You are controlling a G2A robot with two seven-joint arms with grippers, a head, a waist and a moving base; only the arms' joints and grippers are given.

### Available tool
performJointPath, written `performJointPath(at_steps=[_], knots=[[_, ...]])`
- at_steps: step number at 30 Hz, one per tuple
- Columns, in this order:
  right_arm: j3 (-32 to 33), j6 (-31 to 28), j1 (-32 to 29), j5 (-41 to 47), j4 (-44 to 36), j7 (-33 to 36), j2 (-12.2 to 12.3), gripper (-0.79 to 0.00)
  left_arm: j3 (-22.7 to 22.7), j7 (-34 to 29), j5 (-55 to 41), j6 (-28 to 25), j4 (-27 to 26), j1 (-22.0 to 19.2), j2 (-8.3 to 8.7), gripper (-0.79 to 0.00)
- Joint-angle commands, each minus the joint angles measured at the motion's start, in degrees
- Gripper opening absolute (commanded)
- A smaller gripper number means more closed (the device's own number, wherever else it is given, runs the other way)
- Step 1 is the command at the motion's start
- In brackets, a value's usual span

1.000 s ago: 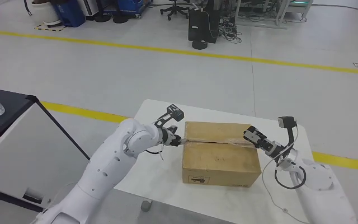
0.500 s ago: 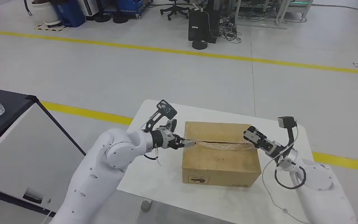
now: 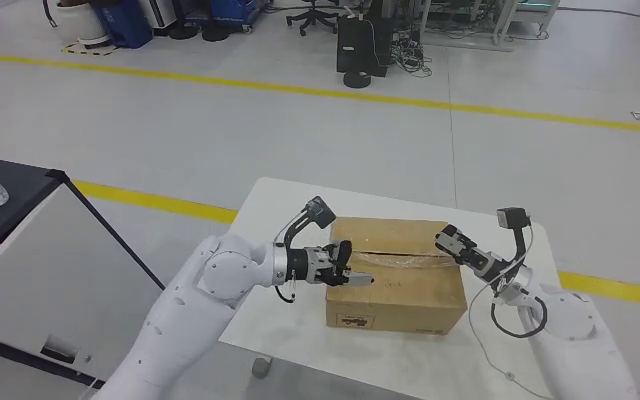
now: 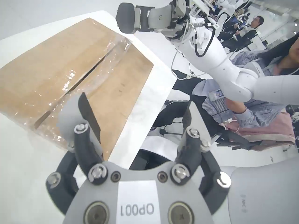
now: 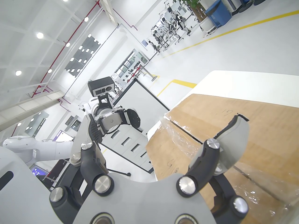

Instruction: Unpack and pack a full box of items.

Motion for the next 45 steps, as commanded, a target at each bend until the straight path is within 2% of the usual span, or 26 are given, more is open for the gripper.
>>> performJointPath(at_steps=[1,7,15,22,29,39,45], knots=[[0.0,0.0,0.0,0.0,0.0,0.0,0.0,0.000,1.2,1.6,-1.1,1.8,2.0,-1.0,-0.42,-0.785],[0.0,0.0,0.0,0.0,0.0,0.0,0.0,0.000,3.2,3.7,-2.8,5.0,7.6,-3.7,-1.26,-0.785],[0.0,0.0,0.0,0.0,0.0,0.0,0.0,0.000,4.6,5.2,-5.8,5.3,13.2,-6.1,-2.10,-0.785],[0.0,0.0,0.0,0.0,0.0,0.0,0.0,0.000,5.9,4.3,-7.6,4.4,15.7,-7.1,-2.58,-0.785],[0.0,0.0,0.0,0.0,0.0,0.0,0.0,0.000,6.0,7.7,-8.8,8.0,19.3,-8.1,-3.19,-0.785],[0.0,0.0,0.0,0.0,0.0,0.0,0.0,0.000,9.1,5.7,-7.6,9.9,24.3,-11.3,-4.38,-0.785],[0.0,0.0,0.0,0.0,0.0,0.0,0.0,0.000,9.2,8.6,-7.4,11.6,27.6,-11.8,-4.86,-0.785]])
